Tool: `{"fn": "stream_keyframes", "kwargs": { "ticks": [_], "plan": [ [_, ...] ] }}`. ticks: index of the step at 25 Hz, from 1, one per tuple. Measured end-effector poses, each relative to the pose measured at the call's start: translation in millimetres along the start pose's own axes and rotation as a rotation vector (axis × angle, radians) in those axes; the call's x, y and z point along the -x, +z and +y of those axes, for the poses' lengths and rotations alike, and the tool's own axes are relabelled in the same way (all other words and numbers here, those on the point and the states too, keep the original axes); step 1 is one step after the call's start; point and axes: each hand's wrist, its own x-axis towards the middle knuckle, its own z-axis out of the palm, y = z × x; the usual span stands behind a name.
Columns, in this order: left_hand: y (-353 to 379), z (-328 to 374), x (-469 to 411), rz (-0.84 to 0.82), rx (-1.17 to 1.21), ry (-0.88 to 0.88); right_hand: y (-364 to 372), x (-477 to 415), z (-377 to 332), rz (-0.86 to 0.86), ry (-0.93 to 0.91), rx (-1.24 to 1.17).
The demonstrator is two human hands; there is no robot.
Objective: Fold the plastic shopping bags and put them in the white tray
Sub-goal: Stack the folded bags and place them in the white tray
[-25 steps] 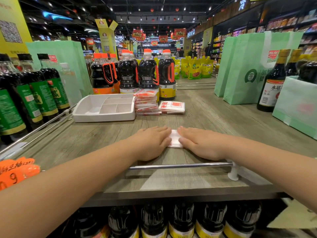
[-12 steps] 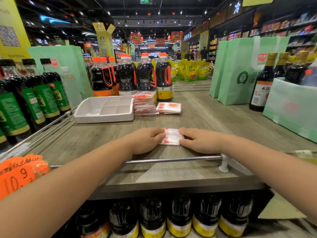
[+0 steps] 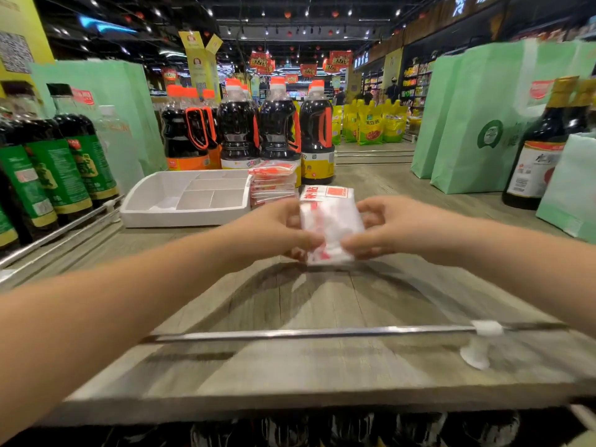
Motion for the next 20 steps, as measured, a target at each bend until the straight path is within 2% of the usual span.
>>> {"fn": "stream_keyframes", "kwargs": {
  "ticks": [2, 4, 8, 9, 12, 13, 16, 20],
  "plan": [
    [-3.5, 3.4, -22.8, 0.119, 0.166, 0.041, -13.0, -26.1, -1.6, -0.024, 0.013, -0.199],
    [-4.7, 6.0, -49.2, 0.242, 0.249, 0.044, -21.6, -53.5, 1.5, 0.006, 0.030, -0.249],
    [-7.6, 5.0, -69.0, 0.283, 0.293, -0.106, -24.1, -107.1, 20.1, 0.241, 0.188, -0.324],
    [-10.8, 5.6, -66.7, 0.246, 0.243, -0.129, -23.5, -117.6, 22.1, 0.299, 0.236, -0.346],
    [-37.0, 15.0, -69.5, 0.099, -0.261, -0.107, -24.5, -142.9, 0.1, 0.399, 0.380, -0.401],
    [-43.4, 21.4, -71.5, 0.071, -0.356, -0.092, -23.0, -146.5, -12.4, 0.413, 0.427, -0.416],
    [-46.3, 41.9, -79.9, 0.045, -0.401, -0.103, -15.8, -155.5, -35.1, 0.454, 0.534, -0.424],
    [-37.9, 41.6, -105.0, -0.026, -0.550, -0.155, -15.0, -167.9, -28.2, 0.482, 0.597, -0.413]
  ]
}}
